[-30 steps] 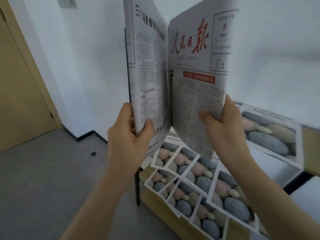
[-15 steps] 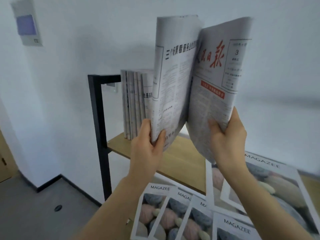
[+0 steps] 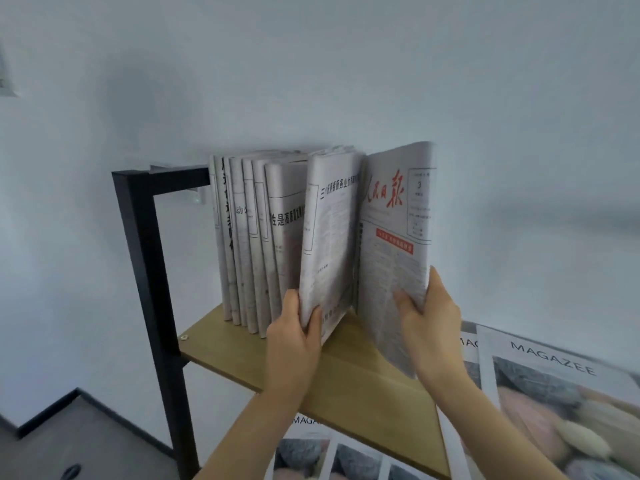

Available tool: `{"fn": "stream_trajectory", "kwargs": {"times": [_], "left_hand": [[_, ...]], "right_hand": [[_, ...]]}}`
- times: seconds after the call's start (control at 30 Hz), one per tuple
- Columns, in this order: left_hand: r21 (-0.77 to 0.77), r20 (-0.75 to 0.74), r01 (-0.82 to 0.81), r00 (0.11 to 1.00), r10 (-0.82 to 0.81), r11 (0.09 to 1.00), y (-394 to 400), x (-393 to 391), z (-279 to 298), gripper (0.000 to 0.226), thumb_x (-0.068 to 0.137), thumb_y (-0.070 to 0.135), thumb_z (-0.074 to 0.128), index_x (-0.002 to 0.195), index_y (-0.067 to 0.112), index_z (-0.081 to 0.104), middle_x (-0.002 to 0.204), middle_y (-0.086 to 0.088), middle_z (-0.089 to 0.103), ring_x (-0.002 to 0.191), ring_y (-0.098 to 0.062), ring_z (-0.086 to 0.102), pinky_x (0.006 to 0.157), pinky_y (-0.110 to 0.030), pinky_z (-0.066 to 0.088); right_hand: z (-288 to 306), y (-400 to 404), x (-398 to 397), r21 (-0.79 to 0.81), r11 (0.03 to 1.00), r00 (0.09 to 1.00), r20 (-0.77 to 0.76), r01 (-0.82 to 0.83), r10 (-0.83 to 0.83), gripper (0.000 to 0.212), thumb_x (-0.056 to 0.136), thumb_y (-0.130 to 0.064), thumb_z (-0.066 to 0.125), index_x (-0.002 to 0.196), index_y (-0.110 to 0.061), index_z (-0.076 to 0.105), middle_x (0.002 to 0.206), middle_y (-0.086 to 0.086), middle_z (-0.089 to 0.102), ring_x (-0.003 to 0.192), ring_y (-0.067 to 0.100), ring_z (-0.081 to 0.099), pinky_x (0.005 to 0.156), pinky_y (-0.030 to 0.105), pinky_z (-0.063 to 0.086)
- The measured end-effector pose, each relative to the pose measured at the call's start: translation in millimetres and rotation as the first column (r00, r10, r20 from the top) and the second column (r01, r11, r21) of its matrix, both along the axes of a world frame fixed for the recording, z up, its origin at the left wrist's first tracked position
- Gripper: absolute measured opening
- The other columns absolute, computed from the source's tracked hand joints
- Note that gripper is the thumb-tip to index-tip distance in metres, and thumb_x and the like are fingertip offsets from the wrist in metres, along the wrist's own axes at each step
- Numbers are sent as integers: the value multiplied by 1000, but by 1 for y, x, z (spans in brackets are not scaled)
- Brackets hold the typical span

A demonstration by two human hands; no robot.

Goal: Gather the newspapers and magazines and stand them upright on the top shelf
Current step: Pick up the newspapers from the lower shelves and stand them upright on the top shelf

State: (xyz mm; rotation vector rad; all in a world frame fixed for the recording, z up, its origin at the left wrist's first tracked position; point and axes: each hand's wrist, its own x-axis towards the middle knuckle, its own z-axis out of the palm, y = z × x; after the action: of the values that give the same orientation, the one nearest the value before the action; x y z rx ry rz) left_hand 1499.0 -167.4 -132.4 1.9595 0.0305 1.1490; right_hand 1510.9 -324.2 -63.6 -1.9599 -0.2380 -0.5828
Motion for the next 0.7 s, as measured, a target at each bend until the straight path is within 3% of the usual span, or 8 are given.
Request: {"fn": "stream_trajectory", "kwargs": {"times": [0.13, 0.2, 0.23, 0.3, 0.37, 0.47, 0.57, 0.7], "left_hand": [[104, 28, -38, 999, 35, 994, 8, 6, -5, 28, 84, 11, 72, 81, 17, 45, 64, 19, 40, 61, 5, 49, 55, -4, 36], [228, 114, -120, 989, 96, 966, 15, 7, -10, 23, 78, 14, 77, 81, 11, 55, 79, 5, 52, 76, -1, 48, 69, -13, 43], [278, 142, -186, 978, 151, 942, 17, 8, -12, 23, 75, 17, 79, 83, 7, 60, 90, -4, 53, 85, -12, 48, 74, -23, 46], [321, 158, -314, 948, 276, 894, 22, 9, -13, 28, 70, 23, 81, 84, 5, 64, 100, -9, 45, 91, -27, 46, 74, -36, 47], [326, 145, -364, 931, 334, 872, 23, 11, -12, 32, 68, 25, 83, 85, 6, 63, 103, -8, 39, 93, -32, 44, 73, -44, 47], [361, 110, -390, 920, 377, 847, 25, 18, -10, 36, 68, 28, 84, 85, 5, 63, 108, -12, 42, 97, -34, 41, 76, -48, 45], [410, 75, -410, 906, 417, 815, 25, 27, -8, 40, 69, 35, 82, 88, 7, 61, 112, -16, 45, 100, -37, 42, 82, -47, 38], [439, 140, -452, 888, 438, 776, 29, 35, 3, 68, 69, 41, 78, 121, 10, 48, 127, -14, 35, 116, -40, 42, 93, -49, 37]], "right_hand": [[-7, 9, 7, -50, 999, 1000, 3, 14, -14, 21, 94, -8, 52, 112, -19, 52, 78, -22, 55, 67, 0, 53, 70, 40, 55], [-9, 12, 8, -59, 998, 1000, 7, 7, -7, 22, 94, -8, 52, 113, -18, 52, 79, -24, 53, 68, -1, 53, 69, 38, 54], [-9, 14, 8, -57, 998, 1000, 8, 3, -2, 22, 94, -8, 52, 114, -18, 52, 79, -24, 53, 69, -2, 53, 68, 37, 53], [-11, 16, 8, -44, 999, 1000, 4, 4, -4, 23, 94, -7, 52, 114, -18, 52, 80, -24, 55, 70, -2, 54, 68, 33, 52], [-12, 17, 7, -16, 1000, 1000, -5, 1, -2, 27, 94, -7, 52, 118, -20, 52, 85, -22, 57, 73, 2, 56, 73, 32, 51], [-15, 24, 9, 12, 1000, 1000, -29, 12, -11, 33, 95, -10, 50, 126, -21, 49, 100, -11, 61, 89, 15, 59, 85, 39, 53], [-19, 34, 11, -11, 999, 998, -52, 34, -34, 39, 95, -15, 49, 134, -20, 44, 99, -1, 65, 94, 25, 62, 84, 46, 53], [-25, 44, 7, -17, 1000, 997, -71, 26, -27, 42, 97, -18, 48, 138, -22, 40, 87, -4, 62, 84, 22, 63, 78, 37, 53]]}}
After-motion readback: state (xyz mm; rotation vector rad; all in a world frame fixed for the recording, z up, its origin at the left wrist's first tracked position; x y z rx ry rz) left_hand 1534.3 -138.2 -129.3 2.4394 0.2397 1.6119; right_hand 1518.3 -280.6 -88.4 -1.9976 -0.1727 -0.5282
